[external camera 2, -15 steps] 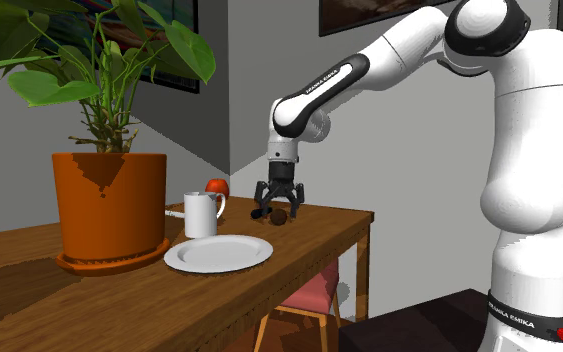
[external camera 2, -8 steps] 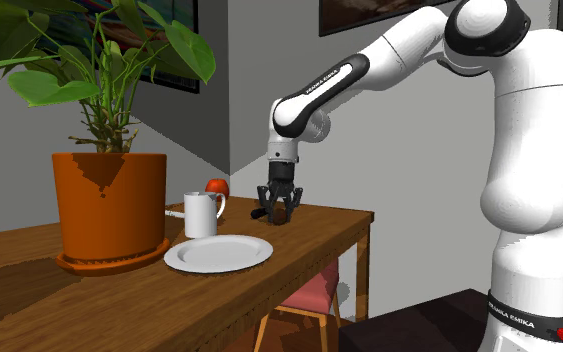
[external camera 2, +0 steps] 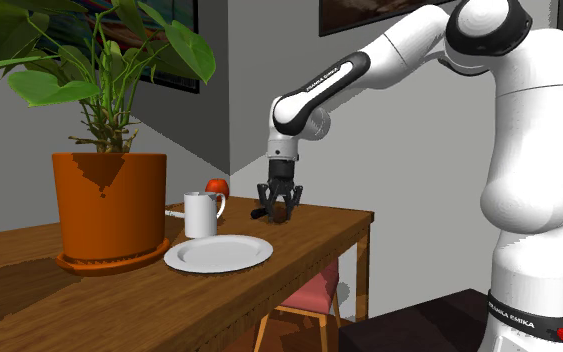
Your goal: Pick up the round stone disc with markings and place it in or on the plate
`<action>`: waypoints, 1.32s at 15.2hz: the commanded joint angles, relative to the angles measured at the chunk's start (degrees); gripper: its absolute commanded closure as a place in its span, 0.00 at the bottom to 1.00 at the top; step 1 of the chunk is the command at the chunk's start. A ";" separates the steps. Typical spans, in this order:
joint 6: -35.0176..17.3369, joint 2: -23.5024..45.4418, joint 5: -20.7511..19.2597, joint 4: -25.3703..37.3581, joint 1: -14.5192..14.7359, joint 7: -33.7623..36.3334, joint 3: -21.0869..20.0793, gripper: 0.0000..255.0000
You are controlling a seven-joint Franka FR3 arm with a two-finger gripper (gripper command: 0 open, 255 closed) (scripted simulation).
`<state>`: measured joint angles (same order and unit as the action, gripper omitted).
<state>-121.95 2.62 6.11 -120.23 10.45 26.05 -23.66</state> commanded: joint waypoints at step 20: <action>10.37 -5.23 1.89 6.24 2.86 6.27 -3.10 1.00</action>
<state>-111.16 -1.90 7.62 -113.08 12.61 31.01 -26.03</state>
